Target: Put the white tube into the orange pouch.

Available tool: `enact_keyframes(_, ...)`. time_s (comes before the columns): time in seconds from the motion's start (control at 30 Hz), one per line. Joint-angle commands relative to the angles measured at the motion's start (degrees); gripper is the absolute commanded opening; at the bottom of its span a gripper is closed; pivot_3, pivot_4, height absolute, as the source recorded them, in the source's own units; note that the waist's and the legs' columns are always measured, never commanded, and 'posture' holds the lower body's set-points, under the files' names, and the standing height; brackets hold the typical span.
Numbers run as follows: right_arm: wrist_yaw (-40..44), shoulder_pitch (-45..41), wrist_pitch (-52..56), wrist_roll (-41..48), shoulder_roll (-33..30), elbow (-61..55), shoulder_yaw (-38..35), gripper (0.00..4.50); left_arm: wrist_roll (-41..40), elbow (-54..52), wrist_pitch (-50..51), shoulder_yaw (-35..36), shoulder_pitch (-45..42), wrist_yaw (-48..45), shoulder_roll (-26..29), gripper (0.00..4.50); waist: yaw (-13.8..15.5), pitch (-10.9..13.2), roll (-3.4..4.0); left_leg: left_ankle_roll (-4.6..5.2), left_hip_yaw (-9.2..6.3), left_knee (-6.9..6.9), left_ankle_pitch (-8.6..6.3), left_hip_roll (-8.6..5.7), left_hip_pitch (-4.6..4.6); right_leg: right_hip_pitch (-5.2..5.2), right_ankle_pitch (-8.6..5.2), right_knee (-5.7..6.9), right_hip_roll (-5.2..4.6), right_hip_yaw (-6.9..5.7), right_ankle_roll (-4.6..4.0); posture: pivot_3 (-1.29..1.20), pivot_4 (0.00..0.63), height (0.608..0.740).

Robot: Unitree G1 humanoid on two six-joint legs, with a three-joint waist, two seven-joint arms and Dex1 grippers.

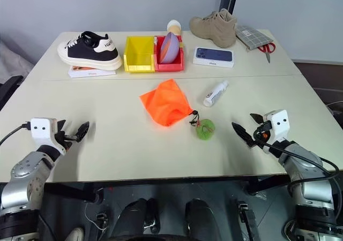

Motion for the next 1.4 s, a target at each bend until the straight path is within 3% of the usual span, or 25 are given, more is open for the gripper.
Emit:
enact_keyframes(0.03,0.0,-0.23,-1.37,0.11,0.14,-1.25,-0.23,4.26,-0.13,-2.37,-0.02,0.83,-0.25,0.41,0.3,4.5,-0.01,0.0,0.0,0.0,0.0,0.0,0.0,0.0,0.0,0.0,0.0,0.0,0.0,0.0,0.0,0.0,0.15,0.74)
enact_keyframes(0.23,-0.22,-0.39,-1.16,0.14,0.41,-2.05,0.01,4.26,-1.67,-5.33,1.5,-0.42,-1.41,-0.96,0.23,4.5,0.02,0.0,0.0,-0.01,0.0,0.0,0.0,0.0,0.0,0.0,0.0,0.0,0.0,0.0,0.0,0.0,0.15,0.74)
enact_keyframes(0.4,-0.45,-1.44,-1.11,-0.24,0.9,-2.53,1.73,4.26,-1.87,-11.12,2.82,-6.14,-2.38,-2.85,-1.33,4.5,0.05,0.0,0.0,0.0,0.01,0.0,0.0,-0.01,0.0,0.01,0.0,0.0,0.0,0.0,0.0,0.0,0.15,0.74)
enact_keyframes(0.63,-1.31,-0.19,-0.69,0.09,1.58,-5.9,2.75,4.26,11.67,-17.71,1.06,-25.51,-9.28,-3.31,-1.83,4.5,0.88,0.0,0.0,0.01,0.01,0.02,0.0,-0.03,-0.01,0.03,0.04,-0.02,0.0,0.0,0.06,0.0,0.15,0.74)
enact_keyframes(0.9,-0.97,3.26,-1.19,-1.93,1.54,-10.69,6.32,4.26,25.71,-11.45,-3.93,-40.67,-17.99,-1.87,-6.99,4.5,1.4,-0.02,0.03,0.22,0.03,0.11,0.04,-0.04,-0.01,0.07,0.08,-0.03,0.02,0.03,0.15,0.0,0.15,0.74)
enact_keyframes(1.03,-0.8,4.08,-1.23,-2.46,1.6,-12.08,7.4,4.26,30.22,-6.74,-5.49,-43.55,-20.24,-0.53,-8.83,4.5,1.31,-0.02,0.03,0.24,0.0,0.12,0.04,-0.02,-0.01,0.06,0.08,-0.02,0.05,0.02,0.14,0.0,0.15,0.74)
enact_keyframes(1.4,-1.05,3.69,-0.91,-2.73,2.0,-12.72,9.19,4.26,35.82,-0.9,-5.85,-43.32,-21.99,4.7,-14.94,4.5,1.44,-0.01,0.02,0.32,-0.02,0.23,0.0,-0.03,-0.03,0.11,0.08,-0.02,0.03,0.02,0.15,0.0,0.15,0.74)
